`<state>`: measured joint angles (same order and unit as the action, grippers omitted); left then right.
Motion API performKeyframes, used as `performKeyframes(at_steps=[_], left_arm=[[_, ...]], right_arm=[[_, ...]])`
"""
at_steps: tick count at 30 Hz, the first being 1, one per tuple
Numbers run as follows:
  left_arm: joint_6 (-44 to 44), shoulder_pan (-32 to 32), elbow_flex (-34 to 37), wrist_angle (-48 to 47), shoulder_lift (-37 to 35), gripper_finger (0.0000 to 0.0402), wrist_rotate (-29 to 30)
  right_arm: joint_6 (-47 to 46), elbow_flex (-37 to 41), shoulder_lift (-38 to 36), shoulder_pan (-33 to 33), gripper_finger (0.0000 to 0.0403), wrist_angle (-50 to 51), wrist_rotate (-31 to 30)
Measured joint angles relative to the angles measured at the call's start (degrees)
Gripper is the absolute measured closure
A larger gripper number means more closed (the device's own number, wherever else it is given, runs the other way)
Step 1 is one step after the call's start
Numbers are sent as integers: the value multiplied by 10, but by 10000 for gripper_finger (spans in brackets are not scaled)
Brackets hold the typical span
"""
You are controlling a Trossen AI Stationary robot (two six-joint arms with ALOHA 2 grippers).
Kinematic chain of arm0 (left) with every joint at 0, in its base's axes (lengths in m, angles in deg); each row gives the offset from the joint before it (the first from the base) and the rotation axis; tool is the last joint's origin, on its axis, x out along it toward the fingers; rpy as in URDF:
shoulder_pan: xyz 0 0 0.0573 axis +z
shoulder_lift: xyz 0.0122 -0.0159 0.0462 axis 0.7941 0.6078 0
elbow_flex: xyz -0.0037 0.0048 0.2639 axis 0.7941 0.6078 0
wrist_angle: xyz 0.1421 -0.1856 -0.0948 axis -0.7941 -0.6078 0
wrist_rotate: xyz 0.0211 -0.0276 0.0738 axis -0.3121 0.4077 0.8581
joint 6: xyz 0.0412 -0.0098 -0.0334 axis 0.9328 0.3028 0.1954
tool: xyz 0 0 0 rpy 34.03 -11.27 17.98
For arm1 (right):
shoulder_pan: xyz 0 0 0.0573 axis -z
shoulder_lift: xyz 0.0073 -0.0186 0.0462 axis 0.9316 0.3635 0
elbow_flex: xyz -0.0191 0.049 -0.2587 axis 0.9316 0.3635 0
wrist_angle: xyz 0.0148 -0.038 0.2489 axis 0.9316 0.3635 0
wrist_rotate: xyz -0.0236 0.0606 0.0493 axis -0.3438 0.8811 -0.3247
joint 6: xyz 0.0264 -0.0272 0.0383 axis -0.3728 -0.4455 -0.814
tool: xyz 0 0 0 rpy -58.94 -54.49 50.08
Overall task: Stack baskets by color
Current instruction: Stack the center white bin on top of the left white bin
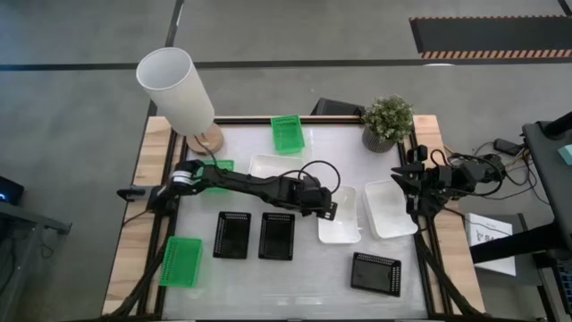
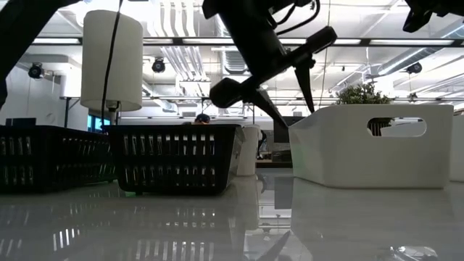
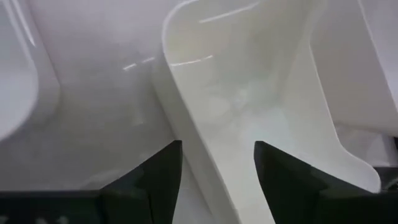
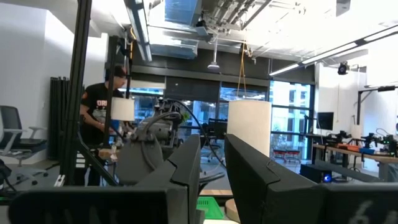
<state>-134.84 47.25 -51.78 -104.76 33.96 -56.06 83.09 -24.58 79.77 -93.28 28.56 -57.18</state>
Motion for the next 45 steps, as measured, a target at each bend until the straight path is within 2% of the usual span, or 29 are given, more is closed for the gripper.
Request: performKeyframes(at_steps=[5,8,18,25,31,33,38,43,45], left_arm=[[1,0,4,3,0,241,22],[-9,-4,31,25,0,273,39],[-11,-12,85,113,0,390,33],[-6,-15,81,117,0,401,29],[47,-14,63,121,-38,401,14],[103,-10,63,120,-68,401,-15],[329,13,65,60,-160,401,-179],[565,42,65,-82,-251,401,-185],[668,53,68,-145,-282,401,-161]], right_arm=[[0,0,0,0,335,0,0],[0,0,0,0,335,0,0],[0,0,0,0,335,0,0],[0,0,0,0,335,1,0],[0,0,0,0,335,8,-5],[0,0,0,0,335,10,-5],[1,1,1,0,335,12,-6],[7,1,0,0,335,12,-6],[12,1,0,0,335,9,-6]])
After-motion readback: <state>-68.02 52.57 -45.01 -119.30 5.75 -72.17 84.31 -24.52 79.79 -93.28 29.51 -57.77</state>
